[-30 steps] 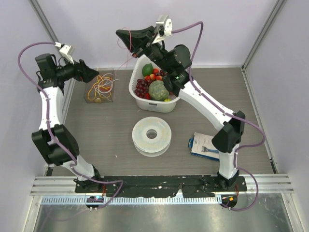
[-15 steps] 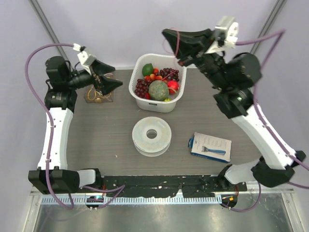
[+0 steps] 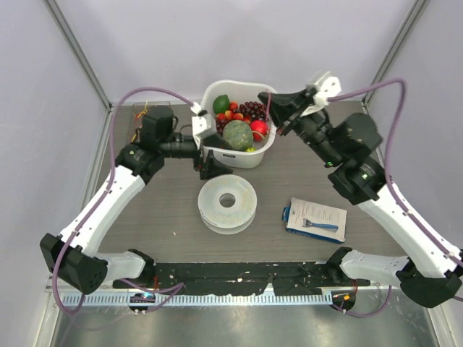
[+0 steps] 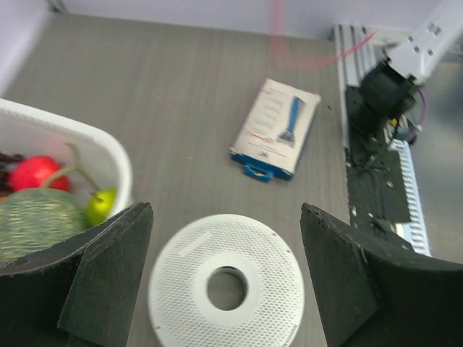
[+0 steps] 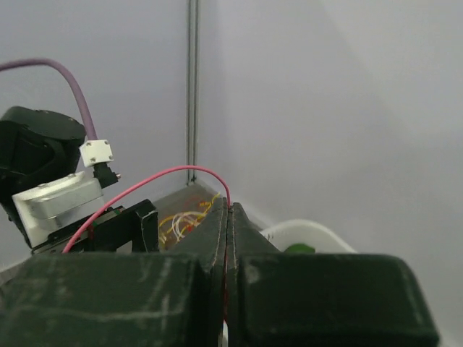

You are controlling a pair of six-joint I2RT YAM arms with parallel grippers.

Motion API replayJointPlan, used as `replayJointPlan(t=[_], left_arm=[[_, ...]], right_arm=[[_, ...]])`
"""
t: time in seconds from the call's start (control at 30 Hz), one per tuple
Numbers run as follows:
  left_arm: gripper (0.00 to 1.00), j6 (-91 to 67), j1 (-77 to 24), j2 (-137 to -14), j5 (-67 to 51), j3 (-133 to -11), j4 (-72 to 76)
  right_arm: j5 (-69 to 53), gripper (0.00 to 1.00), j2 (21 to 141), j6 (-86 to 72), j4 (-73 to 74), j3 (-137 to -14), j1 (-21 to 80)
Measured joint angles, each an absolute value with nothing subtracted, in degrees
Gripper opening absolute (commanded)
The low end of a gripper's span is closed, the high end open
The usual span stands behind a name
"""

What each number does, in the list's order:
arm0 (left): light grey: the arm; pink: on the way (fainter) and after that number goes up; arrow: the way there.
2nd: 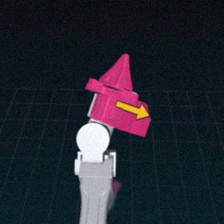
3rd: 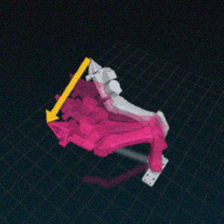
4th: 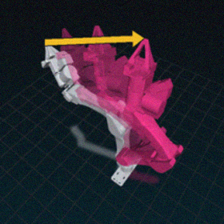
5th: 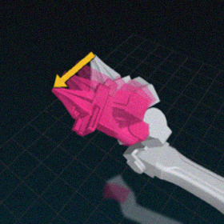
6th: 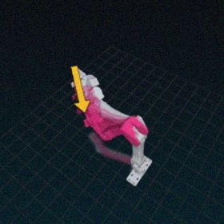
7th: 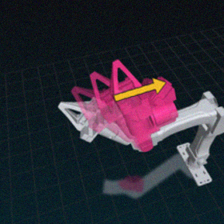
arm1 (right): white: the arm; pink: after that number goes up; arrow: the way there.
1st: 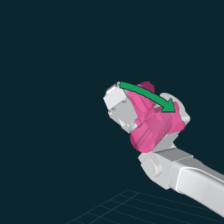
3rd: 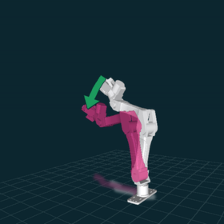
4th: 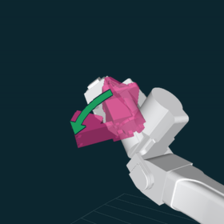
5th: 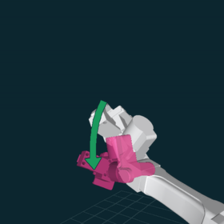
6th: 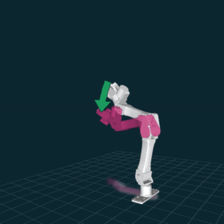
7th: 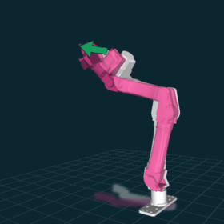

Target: Wrap the cables

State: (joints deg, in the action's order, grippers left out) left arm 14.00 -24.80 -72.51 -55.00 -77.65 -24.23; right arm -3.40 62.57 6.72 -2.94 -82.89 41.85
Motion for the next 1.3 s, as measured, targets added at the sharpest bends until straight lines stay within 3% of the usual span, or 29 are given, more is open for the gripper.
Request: replayJointPlan(t=[0.3, 0.73, 0.9, 1.3], left_arm=[[0.83, 7.0, -30.5, -72.1, -54.3, -65.5, -15.6], [0.79, -7.5, -25.6, -66.2, -56.9, -58.0, -6.9], [0.78, -20.5, -20.9, -69.7, -60.5, -56.6, 2.6], [0.79, -40.3, -22.7, -75.8, -66.5, -55.4, 15.1]], right_arm=[[-7.1, 0.00, 64.0, -1.0, -5.2, -70.1, 37.9], [-13.8, 0.00, 62.6, -5.2, -11.6, -67.6, 36.7], [-19.4, 0.01, 61.8, -4.9, -12.8, -66.2, 36.4], [-28.3, 0.01, 61.7, -2.8, -13.7, -65.2, 36.4]])
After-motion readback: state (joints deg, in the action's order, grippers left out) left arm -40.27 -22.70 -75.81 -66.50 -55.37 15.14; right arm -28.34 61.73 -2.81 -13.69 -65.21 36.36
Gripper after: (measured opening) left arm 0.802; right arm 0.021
